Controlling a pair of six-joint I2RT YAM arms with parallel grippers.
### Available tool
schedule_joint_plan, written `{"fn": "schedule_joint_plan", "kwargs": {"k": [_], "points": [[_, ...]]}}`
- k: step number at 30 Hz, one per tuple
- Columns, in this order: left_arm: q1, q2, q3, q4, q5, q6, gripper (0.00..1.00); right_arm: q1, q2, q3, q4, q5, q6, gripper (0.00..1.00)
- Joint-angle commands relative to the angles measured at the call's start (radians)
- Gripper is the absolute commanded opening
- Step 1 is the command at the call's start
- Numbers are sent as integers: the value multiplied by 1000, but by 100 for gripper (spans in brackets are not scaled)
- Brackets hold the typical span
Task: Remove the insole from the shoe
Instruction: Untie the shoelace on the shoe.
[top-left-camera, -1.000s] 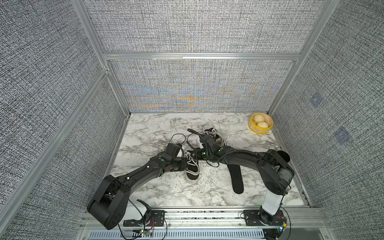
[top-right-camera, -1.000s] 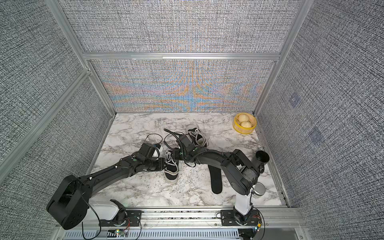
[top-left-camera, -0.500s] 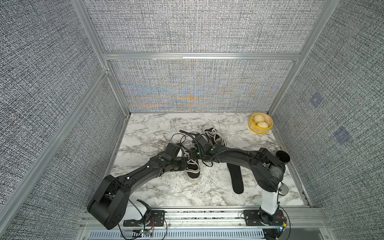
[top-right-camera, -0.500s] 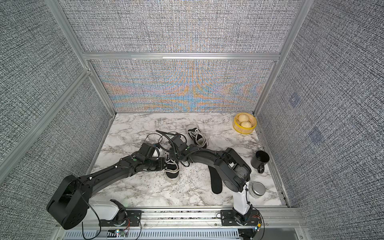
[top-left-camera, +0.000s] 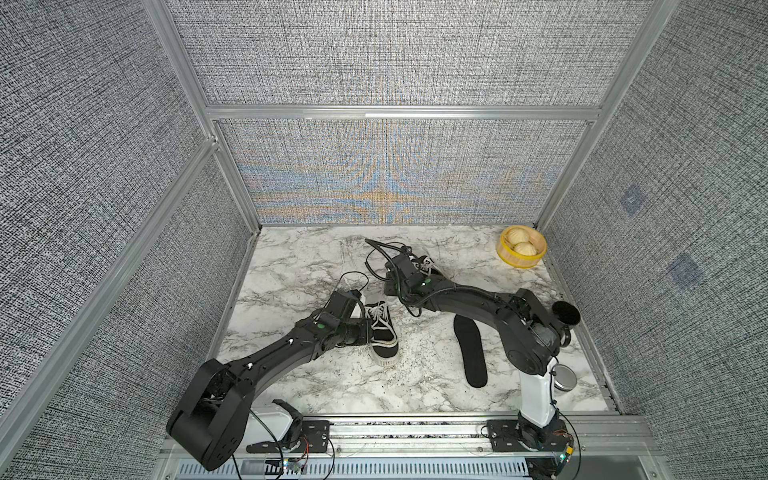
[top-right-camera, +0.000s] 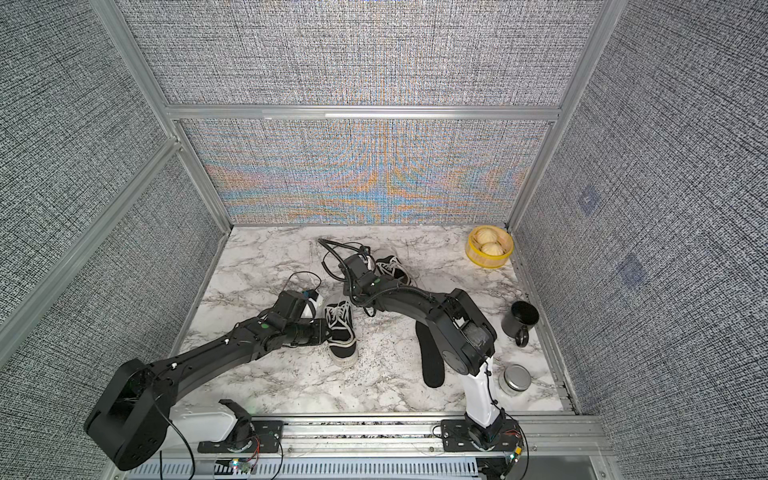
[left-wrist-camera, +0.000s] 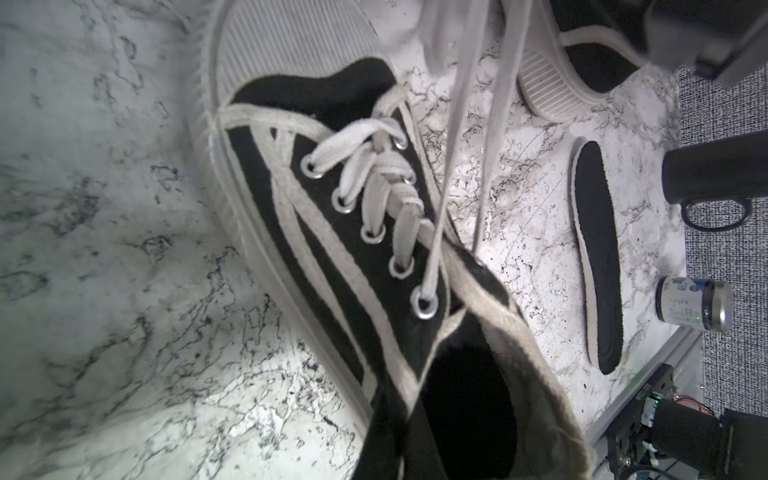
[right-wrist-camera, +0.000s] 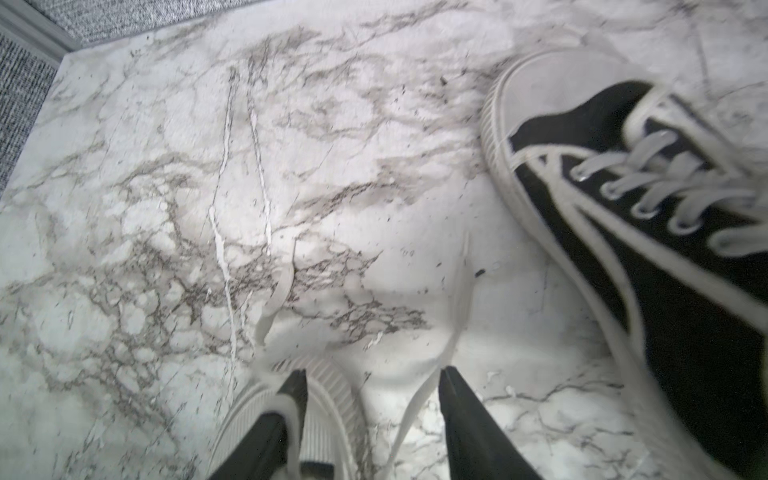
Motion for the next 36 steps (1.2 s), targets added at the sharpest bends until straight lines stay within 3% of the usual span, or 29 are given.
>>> {"fn": "schedule_joint_plan", "kwargs": {"k": [1,16,26,28,31,36], "points": [[-1,-25,-12,-57,34,8,0,-24,10,31,79,110,-27,54],[-1,-99,-47,-111,13,7,0,-133,71,257,19,83,-250,54],[-1,-101,-53,-108,-2,-11,0,-176,62,449,-156,-133,-339,54],[0,-102,-50,-107,-8,-15,0,-175,44,461,-213,-236,-352,54],[-1,-103,-49,-82,-16,-32,0,-132,-34,355,-277,-350,-370,51],[-1,-88,-63,-2,-24,-66,0,1,-260,-12,-233,-473,-332,47]]}}
